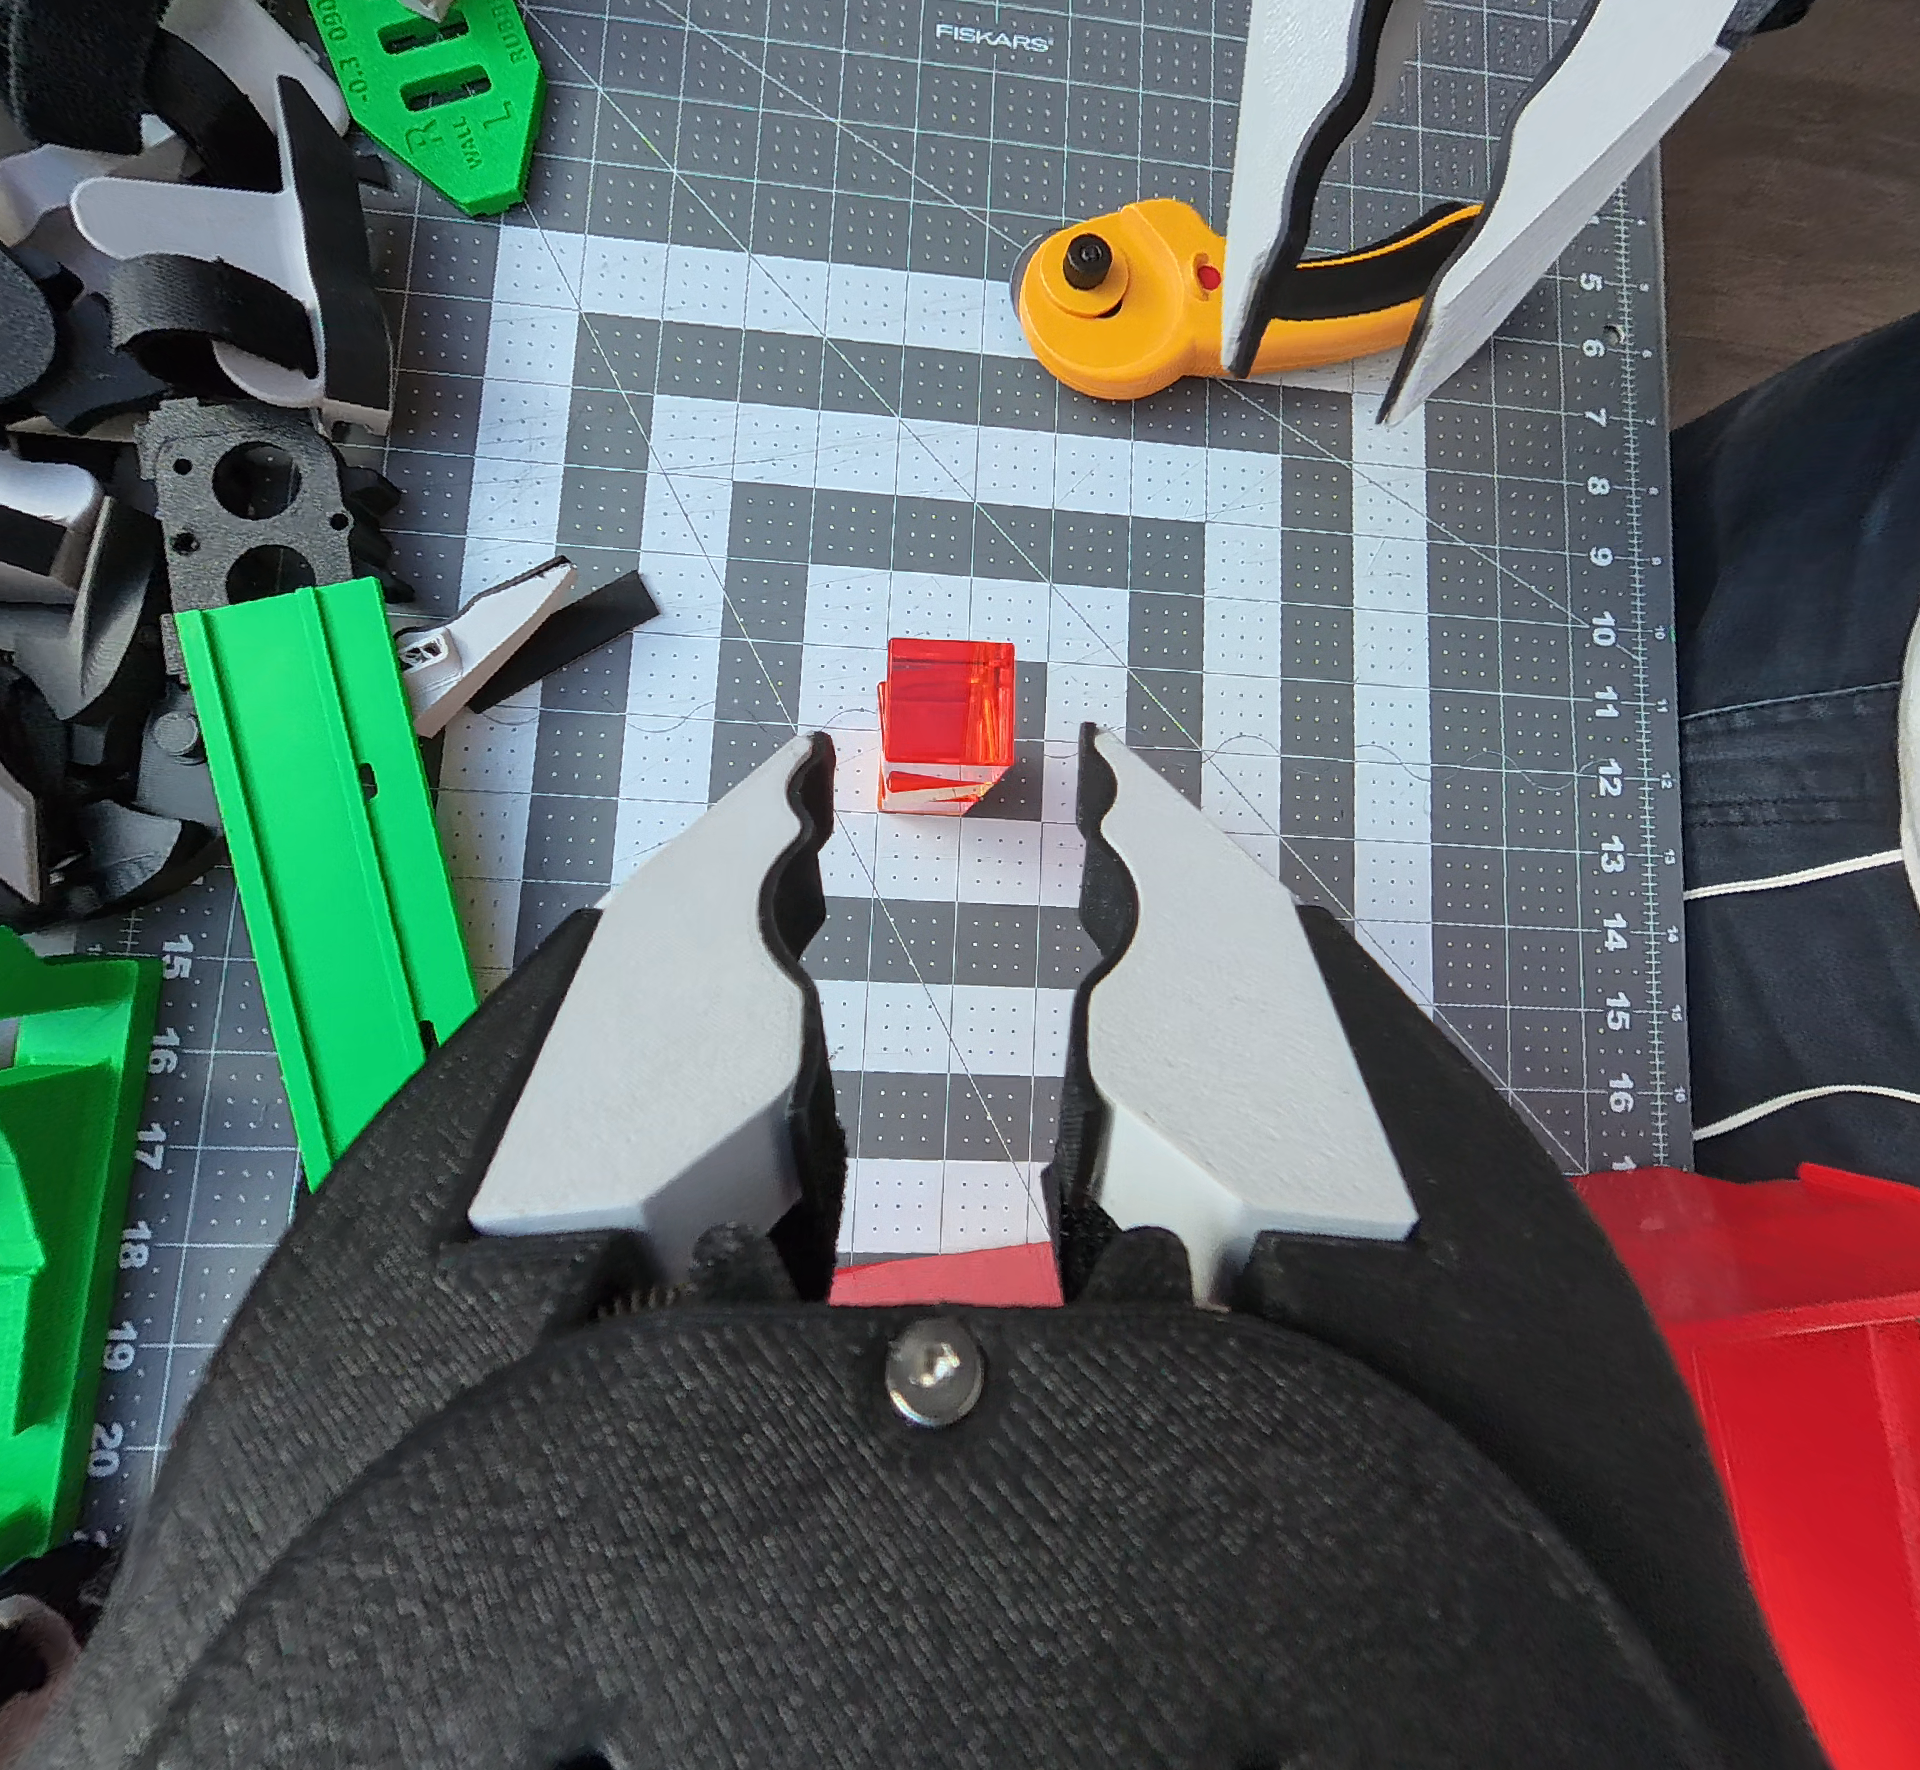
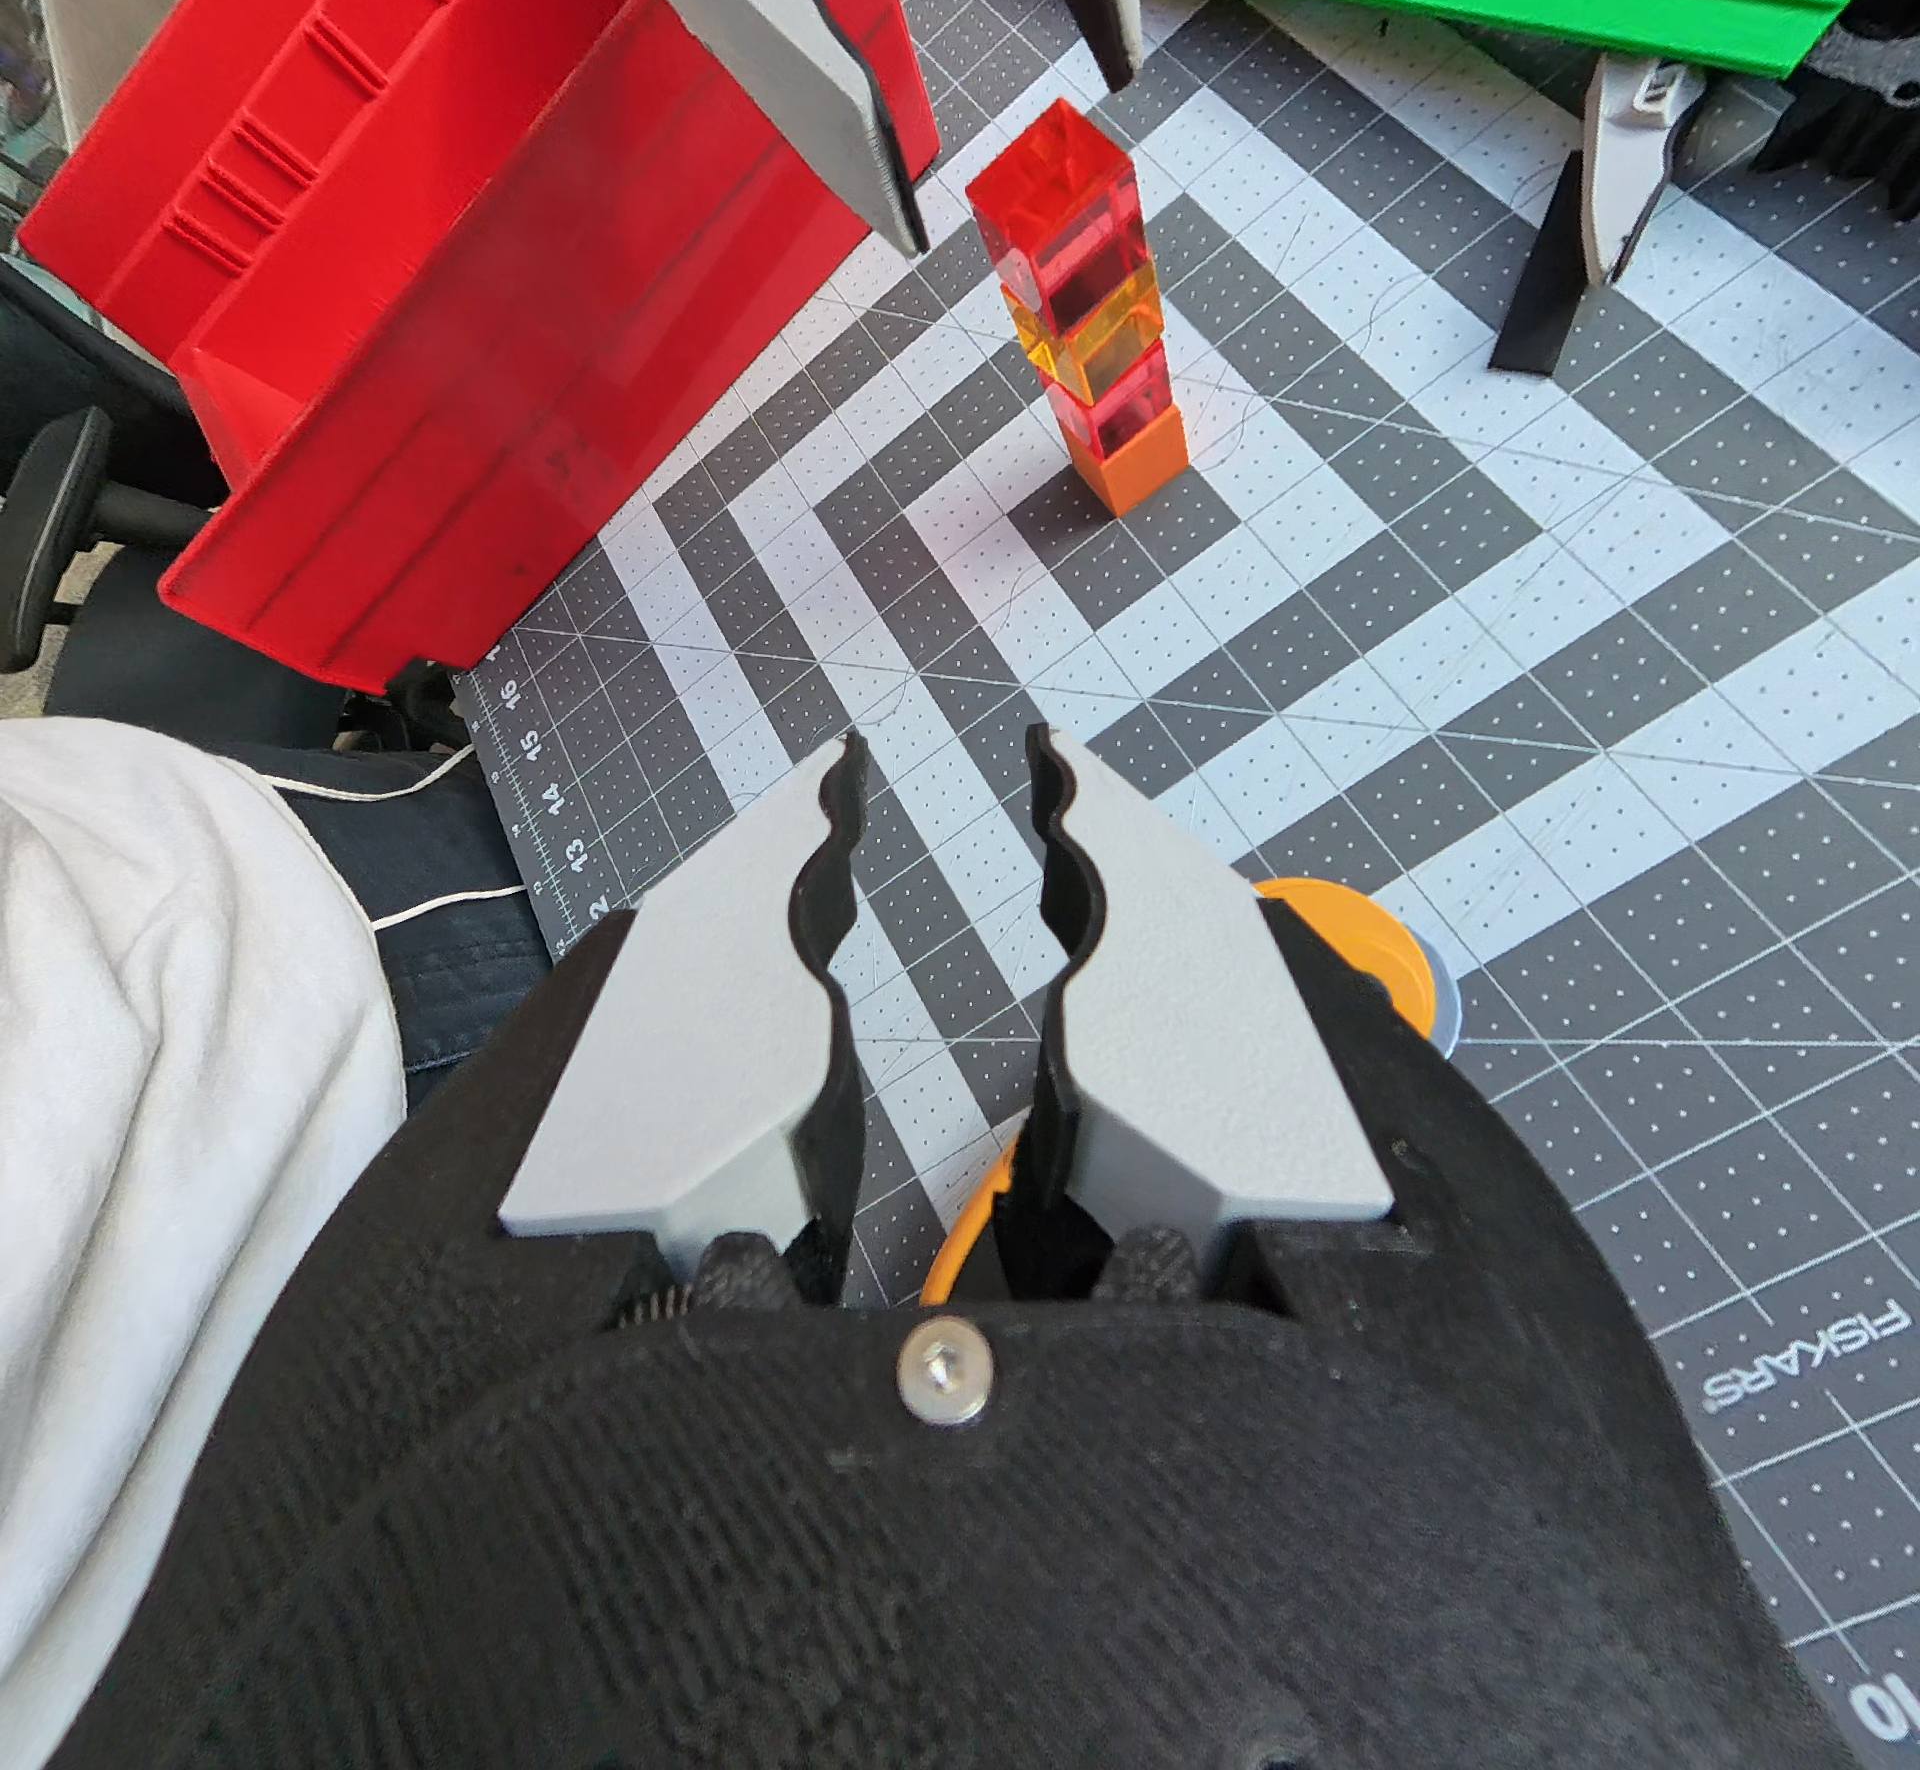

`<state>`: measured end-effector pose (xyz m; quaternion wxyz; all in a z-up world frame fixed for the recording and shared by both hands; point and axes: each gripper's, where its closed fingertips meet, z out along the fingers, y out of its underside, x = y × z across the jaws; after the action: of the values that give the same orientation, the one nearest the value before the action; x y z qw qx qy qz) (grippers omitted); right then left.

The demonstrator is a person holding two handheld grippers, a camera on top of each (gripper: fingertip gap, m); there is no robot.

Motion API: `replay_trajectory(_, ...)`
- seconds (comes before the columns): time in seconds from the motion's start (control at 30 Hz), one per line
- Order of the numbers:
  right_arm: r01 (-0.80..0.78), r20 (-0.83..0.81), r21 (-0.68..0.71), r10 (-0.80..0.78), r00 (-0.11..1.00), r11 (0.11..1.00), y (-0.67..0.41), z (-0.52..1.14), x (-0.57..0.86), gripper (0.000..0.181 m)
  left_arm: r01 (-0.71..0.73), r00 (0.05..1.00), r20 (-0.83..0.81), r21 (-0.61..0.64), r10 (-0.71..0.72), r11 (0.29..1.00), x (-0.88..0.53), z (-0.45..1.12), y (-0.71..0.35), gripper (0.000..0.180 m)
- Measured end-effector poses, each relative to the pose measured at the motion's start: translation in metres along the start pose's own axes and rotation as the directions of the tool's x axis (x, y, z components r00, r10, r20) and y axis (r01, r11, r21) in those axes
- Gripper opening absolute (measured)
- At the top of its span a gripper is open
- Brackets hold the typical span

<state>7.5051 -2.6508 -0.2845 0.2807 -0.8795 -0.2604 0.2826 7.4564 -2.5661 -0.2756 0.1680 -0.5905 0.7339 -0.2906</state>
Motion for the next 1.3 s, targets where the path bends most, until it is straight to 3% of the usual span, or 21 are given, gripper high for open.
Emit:
replay_trajectory(0.2,0.161,-0.043,-0.013,-0.162,0.986,0.987,-0.038,0.026,0.017,0.025,0.123,0.992,0.046,-0.035,-0.121,0.992,0.009,-0.021,0.012,0.028)
replay_trajectory(0.37,0.207,-0.055,-0.037,-0.209,0.976,0.978,-0.057,0.035,0.027,0.024,0.225,0.971,0.09,-0.005,-0.223,0.974,0.016,-0.023,0.017,0.026)
replay_trajectory(0.5,0.249,-0.079,0.047,-0.245,0.966,0.967,-0.071,0.014,0.011,0.024,0.292,0.927,0.213,0.101,-0.307,0.951,0.021,-0.061,0.022,0.021)
replay_trajectory(0.6,0.281,-0.067,0.171,-0.273,0.96,0.944,-0.093,-0.007,-0.02,0.024,0.385,0.802,0.386,0.25,-0.457,0.888,0.025,-0.119,0.043,0.025)
replay_trajectory(0.73,0.311,-0.033,0.264,-0.313,0.949,0.913,-0.132,-0.001,-0.06,0.031,0.595,0.475,0.556,0.368,-0.682,0.714,0.05,-0.187,0.124,0.038)
replay_trajectory(0.87,0.204,0.027,0.256,-0.218,0.976,0.945,-0.184,0.051,-0.107,0.043,0.614,0.234,0.648,0.479,-0.725,0.627,0.092,-0.24,0.172,0.035)
replay_trajectory(1.0,-0.003,-0.013,0.222,0.006,1.0,0.975,-0.207,0.112,-0.134,0.048,0.544,0.086,0.718,0.547,-0.69,0.637,0.122,-0.299,0.184,0.035)
replay_trajectory(1.17,-0.107,-0.178,0.261,0.157,0.971,0.959,-0.204,0.162,-0.146,0.044,0.468,0.008,0.748,0.583,-0.663,0.664,0.146,-0.364,0.204,0.042)
replay_trajectory(1.3,-0.203,-0.398,0.328,0.329,0.856,0.923,-0.184,0.186,-0.118,0.03,0.427,0.052,0.732,0.599,-0.679,0.678,0.155,-0.407,0.231,0.047)
